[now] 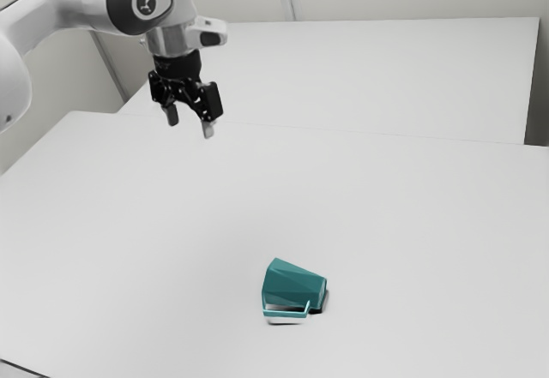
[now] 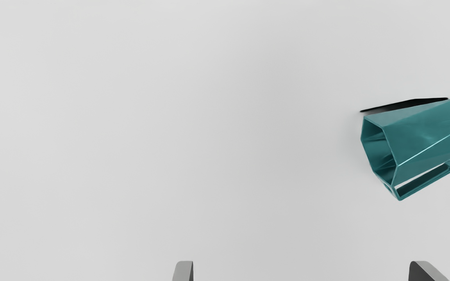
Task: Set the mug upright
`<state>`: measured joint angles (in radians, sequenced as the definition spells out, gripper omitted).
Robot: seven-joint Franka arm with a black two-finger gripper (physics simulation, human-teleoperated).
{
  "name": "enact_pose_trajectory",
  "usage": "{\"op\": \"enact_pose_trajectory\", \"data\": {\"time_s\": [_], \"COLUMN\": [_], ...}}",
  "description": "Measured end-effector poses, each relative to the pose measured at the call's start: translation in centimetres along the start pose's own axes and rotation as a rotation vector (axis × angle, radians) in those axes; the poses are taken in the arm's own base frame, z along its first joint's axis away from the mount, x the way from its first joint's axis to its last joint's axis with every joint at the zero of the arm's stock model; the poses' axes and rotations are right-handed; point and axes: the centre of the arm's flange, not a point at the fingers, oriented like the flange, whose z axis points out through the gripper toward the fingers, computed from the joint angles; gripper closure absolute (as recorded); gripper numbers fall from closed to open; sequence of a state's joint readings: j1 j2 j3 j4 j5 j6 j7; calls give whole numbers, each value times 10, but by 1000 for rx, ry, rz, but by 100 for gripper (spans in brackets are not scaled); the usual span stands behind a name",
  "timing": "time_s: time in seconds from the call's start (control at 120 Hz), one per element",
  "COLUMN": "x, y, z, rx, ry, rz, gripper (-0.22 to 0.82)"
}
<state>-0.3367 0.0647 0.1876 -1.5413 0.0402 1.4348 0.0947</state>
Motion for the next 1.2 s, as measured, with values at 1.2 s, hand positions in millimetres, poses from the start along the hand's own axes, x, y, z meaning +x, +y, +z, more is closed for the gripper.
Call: {"op": "enact_pose_trajectory", "data": {"time_s": [1.2], "x": [-78], "y": [80], "z": [210], "rx": [-321], "ry": [345], "rz": [-87], "gripper": [0]}}
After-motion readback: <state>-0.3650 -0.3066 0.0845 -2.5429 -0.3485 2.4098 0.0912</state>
